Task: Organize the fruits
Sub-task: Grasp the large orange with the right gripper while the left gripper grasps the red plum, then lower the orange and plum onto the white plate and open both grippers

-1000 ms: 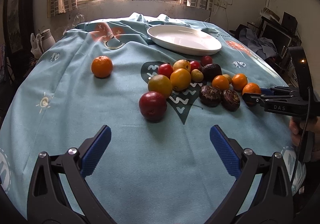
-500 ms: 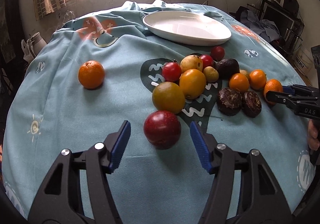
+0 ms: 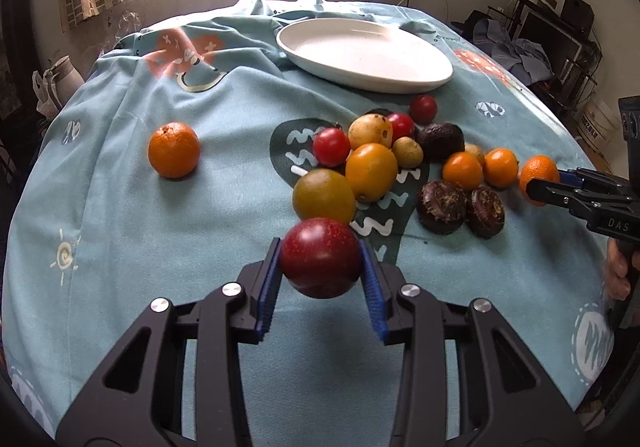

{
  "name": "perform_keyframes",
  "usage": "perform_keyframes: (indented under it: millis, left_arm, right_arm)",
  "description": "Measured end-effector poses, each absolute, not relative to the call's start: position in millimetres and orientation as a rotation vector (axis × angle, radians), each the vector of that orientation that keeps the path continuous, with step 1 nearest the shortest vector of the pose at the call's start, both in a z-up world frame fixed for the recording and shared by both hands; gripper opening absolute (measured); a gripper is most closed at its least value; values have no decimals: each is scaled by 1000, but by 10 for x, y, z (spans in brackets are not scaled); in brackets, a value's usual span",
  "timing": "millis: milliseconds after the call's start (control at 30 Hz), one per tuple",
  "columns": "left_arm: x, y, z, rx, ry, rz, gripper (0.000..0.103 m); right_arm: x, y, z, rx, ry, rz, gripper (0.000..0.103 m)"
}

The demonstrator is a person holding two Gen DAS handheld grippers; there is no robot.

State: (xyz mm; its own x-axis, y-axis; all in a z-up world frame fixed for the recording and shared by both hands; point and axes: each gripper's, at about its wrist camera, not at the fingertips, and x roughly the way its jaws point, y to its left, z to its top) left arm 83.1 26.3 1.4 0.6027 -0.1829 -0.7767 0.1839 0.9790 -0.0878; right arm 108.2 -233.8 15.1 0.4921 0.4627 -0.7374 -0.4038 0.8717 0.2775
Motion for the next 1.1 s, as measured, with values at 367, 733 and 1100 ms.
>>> perform_keyframes:
  millis: [367, 733, 1100]
  left_arm:
    - [2244, -231, 469, 22, 847, -263, 38]
    - [3208, -520, -2, 82, 975, -216, 39]
    - [2311, -332, 370, 132, 792, -177, 84]
  right_arm:
    - [2354, -2130, 470, 88, 737, 450, 43]
    - [3057, -1927, 33, 62, 857, 471, 44]
    - [2507, -2075, 363, 47, 760, 427, 51]
